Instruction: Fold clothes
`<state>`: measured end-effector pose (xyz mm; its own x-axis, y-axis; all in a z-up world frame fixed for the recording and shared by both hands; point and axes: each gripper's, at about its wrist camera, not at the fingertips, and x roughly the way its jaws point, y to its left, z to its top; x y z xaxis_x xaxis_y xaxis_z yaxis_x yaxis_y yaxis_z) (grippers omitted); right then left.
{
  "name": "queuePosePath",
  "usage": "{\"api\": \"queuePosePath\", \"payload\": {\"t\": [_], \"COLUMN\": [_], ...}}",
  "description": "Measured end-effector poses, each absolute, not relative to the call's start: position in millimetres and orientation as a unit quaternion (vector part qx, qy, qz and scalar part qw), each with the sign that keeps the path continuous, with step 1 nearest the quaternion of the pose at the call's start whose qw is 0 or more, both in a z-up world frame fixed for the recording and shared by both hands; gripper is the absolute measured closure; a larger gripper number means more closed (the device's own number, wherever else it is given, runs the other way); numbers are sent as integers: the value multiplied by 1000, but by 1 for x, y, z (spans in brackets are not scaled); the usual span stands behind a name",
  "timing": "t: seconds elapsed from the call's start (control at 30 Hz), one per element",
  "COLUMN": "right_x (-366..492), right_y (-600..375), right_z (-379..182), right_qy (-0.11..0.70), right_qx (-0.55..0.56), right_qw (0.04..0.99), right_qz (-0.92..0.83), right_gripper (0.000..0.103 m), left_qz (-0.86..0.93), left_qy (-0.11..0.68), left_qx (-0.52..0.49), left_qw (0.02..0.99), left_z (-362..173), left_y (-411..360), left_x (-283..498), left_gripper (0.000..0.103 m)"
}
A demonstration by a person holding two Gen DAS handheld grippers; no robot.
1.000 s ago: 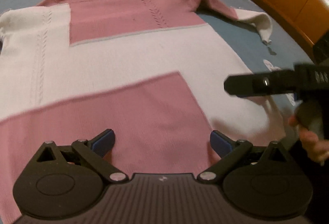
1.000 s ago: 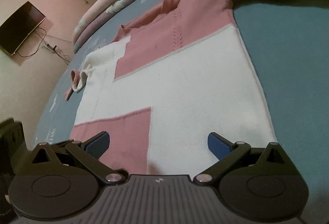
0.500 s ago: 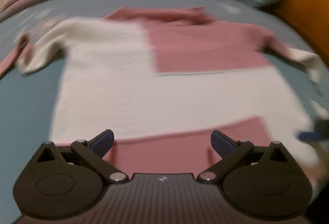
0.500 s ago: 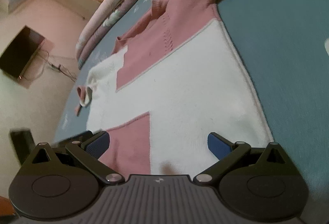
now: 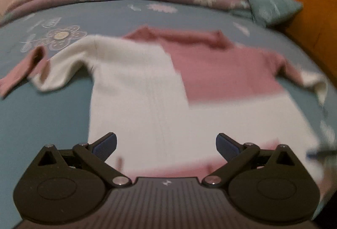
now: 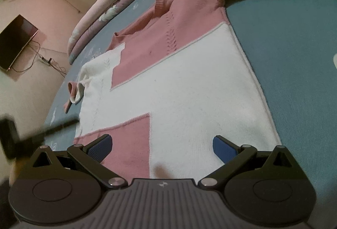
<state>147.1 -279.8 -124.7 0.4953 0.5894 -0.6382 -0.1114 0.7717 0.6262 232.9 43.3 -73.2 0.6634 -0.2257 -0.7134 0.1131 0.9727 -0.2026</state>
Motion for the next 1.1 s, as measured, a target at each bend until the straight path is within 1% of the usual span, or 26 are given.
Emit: {"api": "queuePosePath", "payload": {"t": [0.1, 0.17, 0.3, 0.4, 0.5, 0.6, 0.67, 0.73, 0.83, 0.87, 1.0, 1.07, 1.1], "right_x": [150, 152, 154, 155, 154, 154, 154, 154, 153, 153, 153, 153, 152], "right_y": [-280, -282, -281, -277, -274, -273, -274, -275, -278, -279, -280, -279, -278], "right_z": [-126, -127, -126, -125, -124, -124, -124, -125, -126, -126, -125, -124, -124], "right_qy": [453, 454, 457, 460, 459, 457, 456, 456, 455, 455, 457, 458, 457], "right_qx": [269, 277, 278, 268, 259, 255, 255, 259, 265, 266, 269, 268, 267], "right_qw": [823, 820, 818, 821, 825, 828, 828, 827, 825, 824, 822, 823, 823], "right_qz": [213, 212, 210, 206, 203, 202, 203, 204, 207, 207, 208, 206, 205], "right_gripper": [0, 0, 0, 0, 0, 0, 0, 0, 0, 0, 0, 0, 0], "left_qz": [-64, -52, -61, -40, -43, -102, -137, -136, -124, -124, -136, -140, -143], "left_qy": [425, 444, 433, 460, 437, 407, 418, 435, 472, 464, 492, 491, 477], "left_qx": [-102, -100, -76, -60, -82, -124, -130, -111, -121, -123, -120, -94, -88], "left_qw": [897, 889, 896, 885, 895, 899, 889, 883, 864, 869, 851, 855, 863], "left_z": [-89, -101, -106, -109, -92, -77, -78, -87, -106, -107, -103, -95, -90], "left_y": [59, 67, 76, 84, 87, 76, 63, 51, 51, 51, 47, 42, 40], "left_x": [264, 264, 228, 213, 193, 180, 175, 168, 155, 146, 122, 119, 120], "left_gripper": [3, 3, 3, 3, 3, 3, 3, 3, 3, 3, 3, 3, 3]}}
